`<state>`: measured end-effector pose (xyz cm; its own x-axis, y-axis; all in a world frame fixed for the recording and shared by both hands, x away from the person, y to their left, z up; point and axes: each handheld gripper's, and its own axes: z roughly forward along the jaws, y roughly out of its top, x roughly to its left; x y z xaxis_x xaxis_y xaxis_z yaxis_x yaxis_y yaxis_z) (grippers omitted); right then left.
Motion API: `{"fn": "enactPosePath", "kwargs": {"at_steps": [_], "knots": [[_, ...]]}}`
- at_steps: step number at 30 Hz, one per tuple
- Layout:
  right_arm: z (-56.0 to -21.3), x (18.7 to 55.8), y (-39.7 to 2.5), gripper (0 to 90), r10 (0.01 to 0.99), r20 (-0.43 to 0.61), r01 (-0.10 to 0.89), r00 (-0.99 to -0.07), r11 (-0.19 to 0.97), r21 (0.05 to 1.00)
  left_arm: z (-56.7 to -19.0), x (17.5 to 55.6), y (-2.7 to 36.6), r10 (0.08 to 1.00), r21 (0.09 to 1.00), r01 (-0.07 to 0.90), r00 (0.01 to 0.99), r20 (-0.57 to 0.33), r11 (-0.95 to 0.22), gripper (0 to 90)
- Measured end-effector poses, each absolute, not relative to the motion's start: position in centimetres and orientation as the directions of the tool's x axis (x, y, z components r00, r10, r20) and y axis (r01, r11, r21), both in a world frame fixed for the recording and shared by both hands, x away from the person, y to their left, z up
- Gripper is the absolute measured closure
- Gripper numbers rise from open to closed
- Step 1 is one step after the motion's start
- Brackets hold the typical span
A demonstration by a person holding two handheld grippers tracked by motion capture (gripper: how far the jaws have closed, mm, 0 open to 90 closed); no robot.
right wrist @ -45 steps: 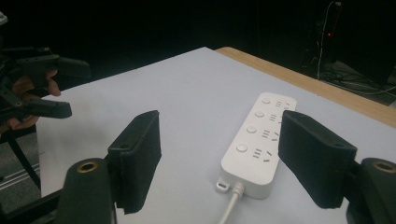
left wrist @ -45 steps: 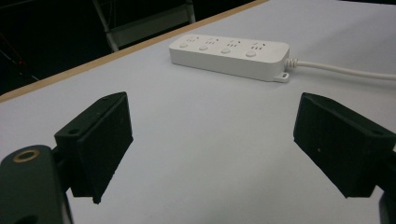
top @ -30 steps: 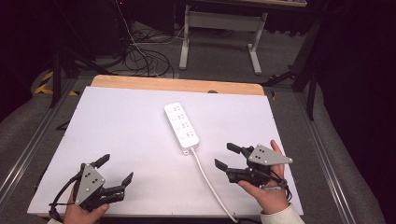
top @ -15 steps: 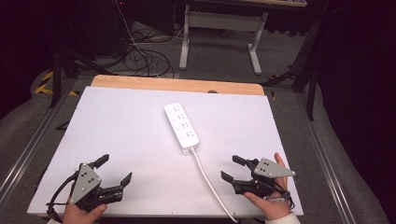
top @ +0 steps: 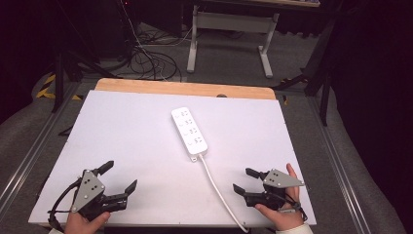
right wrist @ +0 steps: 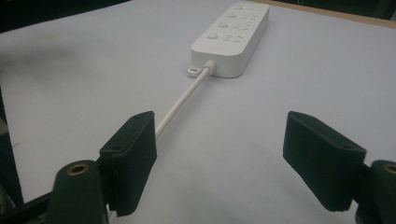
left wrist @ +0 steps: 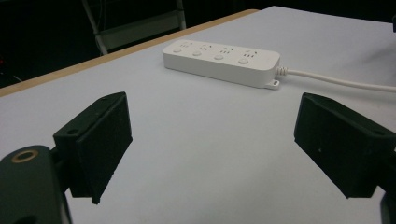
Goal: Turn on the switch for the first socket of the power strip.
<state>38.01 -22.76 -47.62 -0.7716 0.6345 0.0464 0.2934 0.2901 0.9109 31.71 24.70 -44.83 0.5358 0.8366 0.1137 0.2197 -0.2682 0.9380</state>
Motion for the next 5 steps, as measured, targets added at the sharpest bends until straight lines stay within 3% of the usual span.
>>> {"fn": "enactPosePath", "kwargs": {"at_steps": [5], "knots": [[-47.66, 38.02, -22.65, 24.7, 0.627, 0.036, 0.283, -0.778, 0.300, 0.911, -44.93, 32.02, 25.14, 0.838, 0.943, 0.235, 0.541, 0.074, -0.235, 11.8]]}}
